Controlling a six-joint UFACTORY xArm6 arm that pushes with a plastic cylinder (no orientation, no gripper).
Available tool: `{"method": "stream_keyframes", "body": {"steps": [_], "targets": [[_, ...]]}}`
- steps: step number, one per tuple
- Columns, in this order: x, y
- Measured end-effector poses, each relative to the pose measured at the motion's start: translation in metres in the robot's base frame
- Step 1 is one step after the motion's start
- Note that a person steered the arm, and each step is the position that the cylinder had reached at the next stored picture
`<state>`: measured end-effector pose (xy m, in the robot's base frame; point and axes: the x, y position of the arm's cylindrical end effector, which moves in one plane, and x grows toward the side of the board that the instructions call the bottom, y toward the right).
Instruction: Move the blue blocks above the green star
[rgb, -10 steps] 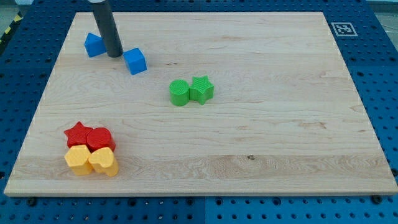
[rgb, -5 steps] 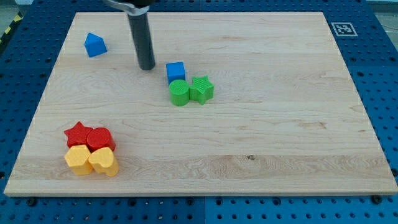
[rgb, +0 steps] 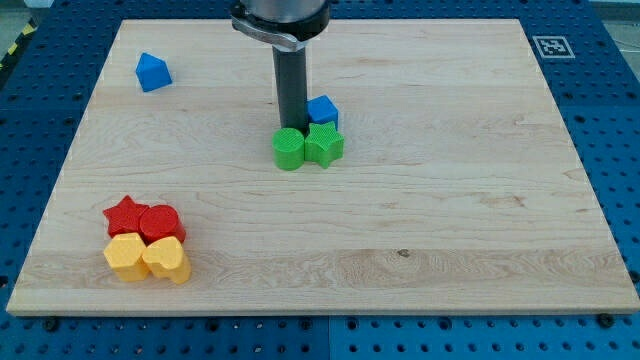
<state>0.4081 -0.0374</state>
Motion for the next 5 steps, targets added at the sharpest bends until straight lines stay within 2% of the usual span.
{"method": "stream_keyframes", "body": {"steps": [1, 2, 3, 4, 5], "targets": [[0.000, -0.045], [-0.008, -0.117], [-0.041, -0.184], [-0.090, -0.222], [-0.103, -0.210]]}}
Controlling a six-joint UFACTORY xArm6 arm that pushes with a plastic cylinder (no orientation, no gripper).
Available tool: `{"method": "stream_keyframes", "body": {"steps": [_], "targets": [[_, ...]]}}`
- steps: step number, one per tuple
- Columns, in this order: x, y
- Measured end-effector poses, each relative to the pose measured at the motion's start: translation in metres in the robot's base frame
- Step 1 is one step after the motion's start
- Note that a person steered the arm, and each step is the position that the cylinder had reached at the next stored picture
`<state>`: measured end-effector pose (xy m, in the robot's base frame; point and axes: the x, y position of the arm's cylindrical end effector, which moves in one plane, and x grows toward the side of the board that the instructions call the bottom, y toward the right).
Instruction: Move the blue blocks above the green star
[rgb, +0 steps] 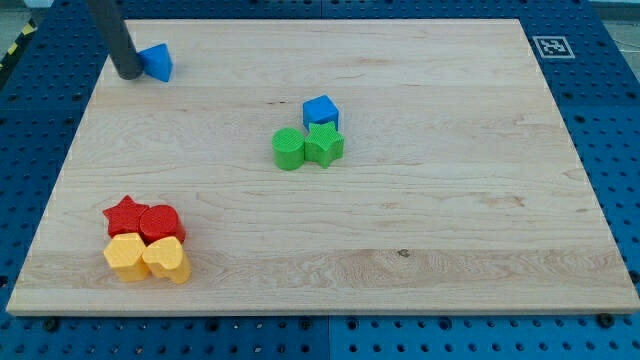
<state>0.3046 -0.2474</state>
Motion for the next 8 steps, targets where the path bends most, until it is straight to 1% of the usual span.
{"method": "stream_keyframes", "body": {"steps": [1, 2, 3, 4, 5, 6, 7, 8], "targets": [[0.000, 0.006], [-0.013, 0.016], [-0.014, 0.049], [-0.015, 0.048], [-0.026, 0.020], [-0.051, 0.008], [-0.079, 0.014], [-0.051, 0.065]]}}
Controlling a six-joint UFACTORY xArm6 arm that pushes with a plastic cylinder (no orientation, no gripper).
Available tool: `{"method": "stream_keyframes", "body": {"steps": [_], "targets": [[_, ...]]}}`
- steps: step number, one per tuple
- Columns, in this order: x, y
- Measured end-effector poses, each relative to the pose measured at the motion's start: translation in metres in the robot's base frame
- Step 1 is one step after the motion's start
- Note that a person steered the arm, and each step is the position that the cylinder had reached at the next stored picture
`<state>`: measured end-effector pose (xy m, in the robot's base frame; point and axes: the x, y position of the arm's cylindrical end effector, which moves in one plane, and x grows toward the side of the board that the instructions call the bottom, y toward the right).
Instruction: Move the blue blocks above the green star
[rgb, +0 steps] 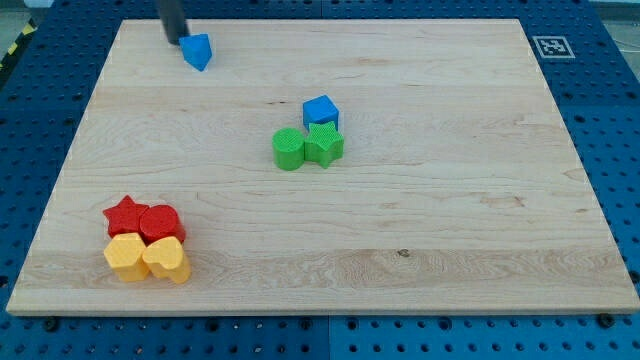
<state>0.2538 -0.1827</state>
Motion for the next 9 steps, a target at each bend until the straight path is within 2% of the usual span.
{"method": "stream_keyframes", "body": {"steps": [1, 2, 3, 6, 7, 8, 9], "targets": [[0.075, 0.062], [0.122, 0.131], [0.125, 0.147], [0.106, 0.051], [0.116, 0.026], [0.148, 0.035], [0.153, 0.083]]}}
